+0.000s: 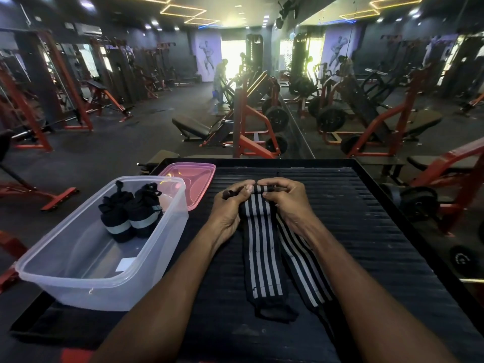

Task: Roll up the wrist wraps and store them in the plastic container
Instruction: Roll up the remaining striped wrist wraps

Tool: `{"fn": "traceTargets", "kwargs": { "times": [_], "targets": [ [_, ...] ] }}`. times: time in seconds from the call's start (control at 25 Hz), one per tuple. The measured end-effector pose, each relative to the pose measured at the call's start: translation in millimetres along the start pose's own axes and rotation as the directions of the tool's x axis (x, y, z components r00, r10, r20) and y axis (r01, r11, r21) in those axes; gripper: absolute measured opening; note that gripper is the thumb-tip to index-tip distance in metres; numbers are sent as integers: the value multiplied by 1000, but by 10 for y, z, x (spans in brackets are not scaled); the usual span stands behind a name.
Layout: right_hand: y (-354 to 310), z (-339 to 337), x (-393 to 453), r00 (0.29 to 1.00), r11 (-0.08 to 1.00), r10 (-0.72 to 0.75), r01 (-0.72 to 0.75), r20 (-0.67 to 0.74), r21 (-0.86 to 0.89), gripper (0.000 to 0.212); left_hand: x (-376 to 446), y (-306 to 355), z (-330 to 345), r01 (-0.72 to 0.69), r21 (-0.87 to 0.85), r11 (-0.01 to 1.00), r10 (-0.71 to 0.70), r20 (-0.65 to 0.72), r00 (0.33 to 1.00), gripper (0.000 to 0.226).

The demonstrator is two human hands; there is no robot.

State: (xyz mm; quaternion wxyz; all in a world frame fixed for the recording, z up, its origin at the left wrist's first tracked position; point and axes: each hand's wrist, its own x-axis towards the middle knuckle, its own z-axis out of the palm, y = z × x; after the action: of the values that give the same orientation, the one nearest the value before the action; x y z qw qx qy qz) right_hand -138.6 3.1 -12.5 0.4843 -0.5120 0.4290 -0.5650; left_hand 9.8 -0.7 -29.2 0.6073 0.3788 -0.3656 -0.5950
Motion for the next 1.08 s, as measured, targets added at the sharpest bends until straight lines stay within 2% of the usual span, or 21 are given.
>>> {"fn": "traceTargets", "kwargs": {
  "times": [0.08,0.2,0.32,0.4,0.52,0.72,0.84,0.96,1.0,1.08],
  "targets": [
    [19,-20,25,998,998,56,-56,2,7,20,16,5,-33,-41,78,996,39,27,999,19],
    [58,-56,49,997,990,75,-75,-2,-121,14,18,0,-35,-47,170,984,45,17,999,27],
    [58,-60,53,999,989,1,-7,-39,-149,19,6,-18,-18,42,92,995,-41,-15,999,33],
    [39,-54,50,998,989,-40,34,-41,-145,24,-11,-17,1,55,83,995,-55,-2,998,29],
    [11,-33,42,998,993,-51,48,-23,-107,26,-26,14,15,-1,99,995,3,-21,1000,14],
    [21,-2,22,994,965,-99,105,36,-242,24,-9,48,17,-63,89,994,67,-37,997,23],
    [13,7,18,986,970,-166,158,-28,-186,27,-4,34,9,80,-46,996,-81,-20,996,28],
    [6,-12,23,984,976,-173,166,-44,-142,29,-16,10,-16,247,8,969,-247,56,967,69],
    [9,-15,19,984,976,-175,169,-31,-138,29,-24,3,-12,243,28,970,-244,47,969,73],
    [24,-11,21,987,980,-157,153,-24,-128,30,-31,8,-4,192,29,981,-191,-34,981,56]
  ]
}}
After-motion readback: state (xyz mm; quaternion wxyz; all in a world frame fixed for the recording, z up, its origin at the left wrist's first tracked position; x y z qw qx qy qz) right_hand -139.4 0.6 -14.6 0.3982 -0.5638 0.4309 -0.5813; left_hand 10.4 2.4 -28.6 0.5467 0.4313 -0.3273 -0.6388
